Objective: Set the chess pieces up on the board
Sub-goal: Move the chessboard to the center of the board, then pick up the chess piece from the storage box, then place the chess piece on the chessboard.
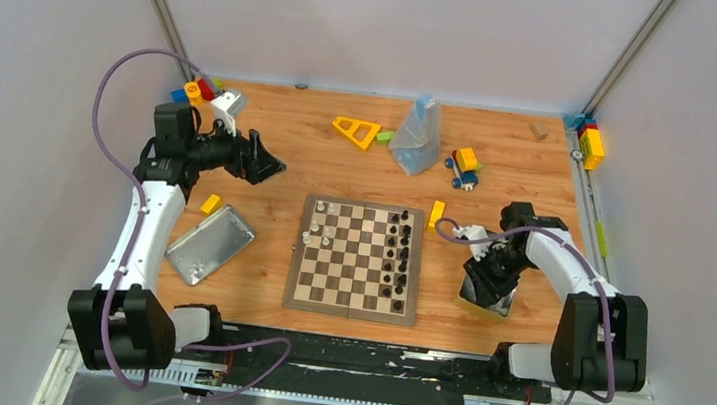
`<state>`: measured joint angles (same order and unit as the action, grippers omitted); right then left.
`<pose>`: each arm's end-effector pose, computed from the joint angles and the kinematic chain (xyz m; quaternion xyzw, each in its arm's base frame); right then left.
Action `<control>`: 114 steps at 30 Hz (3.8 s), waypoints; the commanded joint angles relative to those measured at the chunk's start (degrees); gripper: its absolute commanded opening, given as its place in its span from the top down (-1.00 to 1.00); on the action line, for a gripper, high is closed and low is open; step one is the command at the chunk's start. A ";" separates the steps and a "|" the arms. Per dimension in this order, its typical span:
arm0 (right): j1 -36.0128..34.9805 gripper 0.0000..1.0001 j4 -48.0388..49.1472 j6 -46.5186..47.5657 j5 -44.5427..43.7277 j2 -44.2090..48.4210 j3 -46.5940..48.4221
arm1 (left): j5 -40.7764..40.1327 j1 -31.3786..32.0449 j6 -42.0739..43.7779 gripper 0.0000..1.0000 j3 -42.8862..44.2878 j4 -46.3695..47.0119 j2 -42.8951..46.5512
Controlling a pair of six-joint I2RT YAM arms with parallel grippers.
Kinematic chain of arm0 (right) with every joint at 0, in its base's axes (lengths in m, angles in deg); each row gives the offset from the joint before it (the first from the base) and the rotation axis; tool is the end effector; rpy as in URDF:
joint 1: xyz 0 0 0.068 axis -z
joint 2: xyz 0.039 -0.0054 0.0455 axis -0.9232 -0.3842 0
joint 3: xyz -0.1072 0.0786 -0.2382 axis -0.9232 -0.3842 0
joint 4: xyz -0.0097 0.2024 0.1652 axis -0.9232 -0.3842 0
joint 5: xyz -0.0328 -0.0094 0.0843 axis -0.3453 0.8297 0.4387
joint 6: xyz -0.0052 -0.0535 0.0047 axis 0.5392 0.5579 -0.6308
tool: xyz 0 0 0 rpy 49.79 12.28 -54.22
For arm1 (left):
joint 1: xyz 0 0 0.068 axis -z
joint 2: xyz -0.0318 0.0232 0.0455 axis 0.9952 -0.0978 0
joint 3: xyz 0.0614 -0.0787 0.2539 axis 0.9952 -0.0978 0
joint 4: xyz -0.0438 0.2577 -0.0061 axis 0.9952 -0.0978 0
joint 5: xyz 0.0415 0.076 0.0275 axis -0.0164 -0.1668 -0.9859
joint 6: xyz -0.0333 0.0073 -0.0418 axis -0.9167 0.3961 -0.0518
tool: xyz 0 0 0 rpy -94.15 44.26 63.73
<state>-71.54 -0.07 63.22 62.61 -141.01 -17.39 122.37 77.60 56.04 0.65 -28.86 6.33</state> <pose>0.1868 0.0242 0.1791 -0.4031 0.9020 0.1535 0.0155 0.2550 0.0028 0.3319 0.1690 0.7989 -0.3396 0.4667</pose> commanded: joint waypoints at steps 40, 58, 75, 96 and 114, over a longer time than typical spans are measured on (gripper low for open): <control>-1.16 0.21 37.54 -10.78 -4.98 -5.90 5.94 | 0.91 -0.51 1.01 -1.00 -1.26 1.83 2.11; -1.22 0.30 43.31 -4.21 -4.69 -8.84 2.31 | 0.43 -0.51 2.31 -1.00 -1.61 1.52 1.70; -1.17 0.49 47.60 -3.13 -4.74 -12.48 0.92 | 0.67 -0.51 2.52 -1.00 -1.59 1.21 1.67; -1.20 1.00 24.90 -2.95 3.05 2.33 7.60 | 4.16 -0.49 5.30 -1.00 -0.87 -0.19 4.09; -28.39 0.92 18.74 -21.34 21.29 -2.11 32.99 | 10.50 24.06 -6.73 -0.81 6.06 7.23 -2.24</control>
<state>-97.07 15.85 46.57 81.32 -141.29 10.90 131.44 98.83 54.75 1.89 -25.36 7.77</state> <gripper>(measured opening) 0.105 0.920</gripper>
